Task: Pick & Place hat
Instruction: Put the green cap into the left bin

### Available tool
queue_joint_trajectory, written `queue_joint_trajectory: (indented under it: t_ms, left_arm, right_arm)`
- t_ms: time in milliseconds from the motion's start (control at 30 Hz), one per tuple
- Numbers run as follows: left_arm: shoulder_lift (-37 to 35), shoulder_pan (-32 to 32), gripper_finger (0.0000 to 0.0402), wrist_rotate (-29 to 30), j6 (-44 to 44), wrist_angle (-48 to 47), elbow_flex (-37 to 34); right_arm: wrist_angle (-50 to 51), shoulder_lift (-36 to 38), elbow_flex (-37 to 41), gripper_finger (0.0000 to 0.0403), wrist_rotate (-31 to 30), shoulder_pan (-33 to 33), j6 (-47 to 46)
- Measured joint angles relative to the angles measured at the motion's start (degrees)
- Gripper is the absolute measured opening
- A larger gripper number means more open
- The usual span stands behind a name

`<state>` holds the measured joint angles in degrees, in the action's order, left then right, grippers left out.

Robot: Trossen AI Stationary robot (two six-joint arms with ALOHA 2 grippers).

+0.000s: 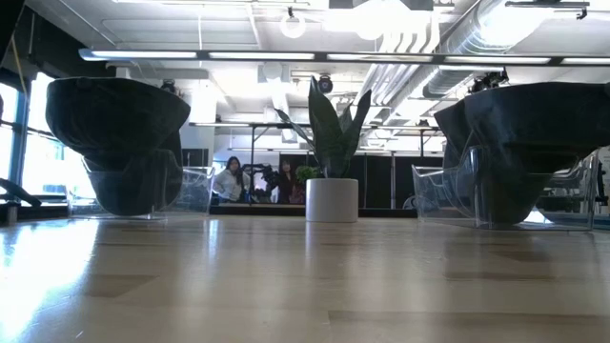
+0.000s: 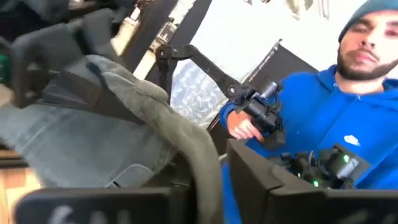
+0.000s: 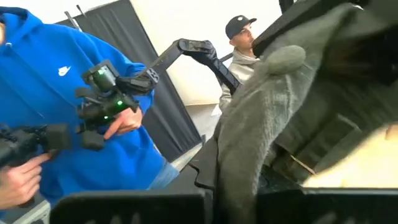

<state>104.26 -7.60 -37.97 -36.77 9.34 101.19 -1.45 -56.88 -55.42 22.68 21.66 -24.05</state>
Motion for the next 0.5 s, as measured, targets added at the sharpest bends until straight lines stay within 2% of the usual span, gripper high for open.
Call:
queue_joint_trajectory:
  t_ms: [200, 300, 400, 500]
  left_arm:
    - [1.7, 1.0, 0.0176, 2.9, -4.0, -0.5, -0.1]
    - [2.9, 1.7, 0.0222, 3.2, -6.0, 2.4, 0.2]
    - [3.9, 1.6, 0.0248, 3.2, -8.3, 2.4, -0.2]
    - [4.8, 1.3, 0.0249, 3.2, -8.5, 5.1, 0.3]
  right_arm:
    - [0.1, 0.0, 0.0, 0.0006, -1.0, 0.0, 1.5]
    - [0.2, 0.0, 0.0, 0.0005, -2.0, 0.0, 2.0]
    - [0.8, 0.0, 0.0, 0.0004, -2.8, 0.0, 2.6]
    - [0.7, 0.0, 0.0, 0.0007, -2.9, 0.0, 2.2]
